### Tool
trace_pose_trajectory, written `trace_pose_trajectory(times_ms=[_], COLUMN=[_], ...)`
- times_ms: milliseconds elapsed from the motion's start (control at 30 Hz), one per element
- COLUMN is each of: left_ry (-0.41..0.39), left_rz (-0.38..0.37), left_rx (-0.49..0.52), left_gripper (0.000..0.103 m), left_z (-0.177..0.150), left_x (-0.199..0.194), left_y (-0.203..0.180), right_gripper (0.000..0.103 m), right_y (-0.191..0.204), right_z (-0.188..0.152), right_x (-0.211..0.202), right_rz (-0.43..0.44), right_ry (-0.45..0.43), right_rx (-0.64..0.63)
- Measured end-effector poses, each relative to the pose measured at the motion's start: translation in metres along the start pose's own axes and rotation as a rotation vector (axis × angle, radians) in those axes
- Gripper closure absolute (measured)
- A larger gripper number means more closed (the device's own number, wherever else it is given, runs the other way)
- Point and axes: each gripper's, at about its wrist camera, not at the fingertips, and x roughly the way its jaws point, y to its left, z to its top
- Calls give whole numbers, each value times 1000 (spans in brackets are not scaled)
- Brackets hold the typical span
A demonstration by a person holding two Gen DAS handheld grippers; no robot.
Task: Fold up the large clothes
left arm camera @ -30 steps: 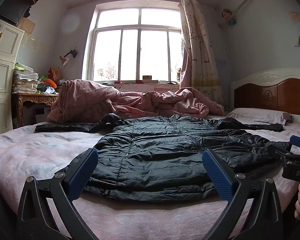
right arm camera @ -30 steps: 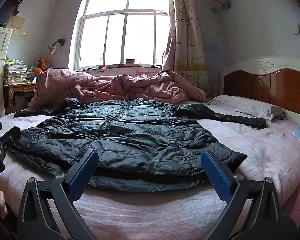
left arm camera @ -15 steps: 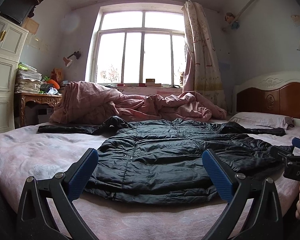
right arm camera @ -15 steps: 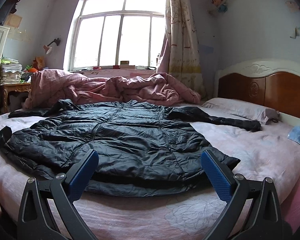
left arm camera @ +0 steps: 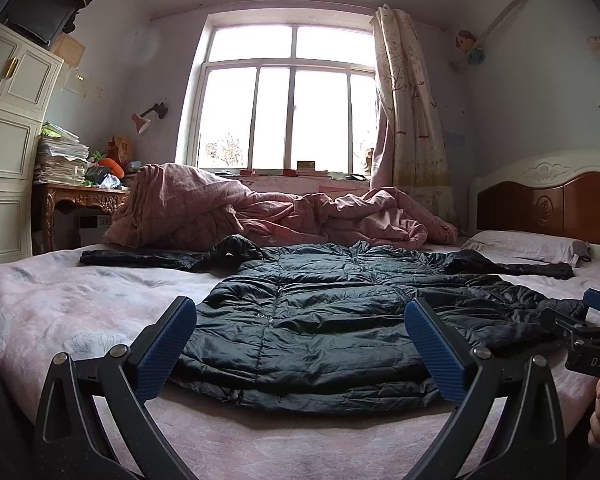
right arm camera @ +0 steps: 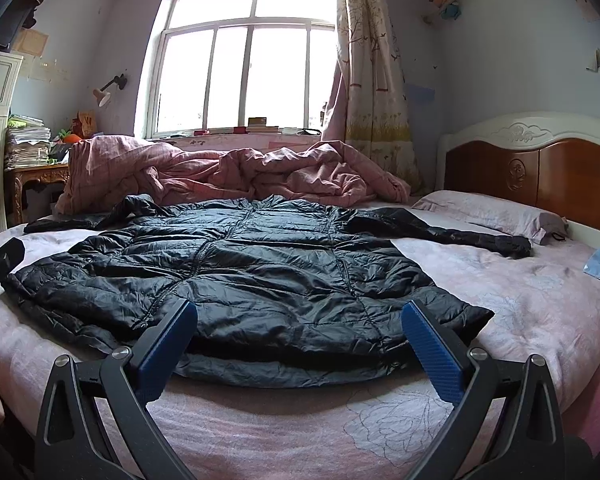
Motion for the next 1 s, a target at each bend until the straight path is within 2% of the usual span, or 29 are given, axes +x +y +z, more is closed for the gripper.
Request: trace_pose_trajectory(times_ms=[267,400,567,1000], left_ry=[-12,-21,-11,-71], left_rz=[-8,25,6,6], left_rx=[20,33,22,55], left_gripper=[0,0,0,0], left_z=[1,-1,-1,0], left_x=[-3,-3,-1,-13], left_y=[-2,-5,-5,-12], right_gripper=[0,0,0,0], right_y=[0,0,0,-5], right_z=[0,-1,-1,-2], right_x=[1,0,1,1], right_rz=[2,2,3,10], right_ry=[3,4,4,13], right_rx=[3,10,13,34])
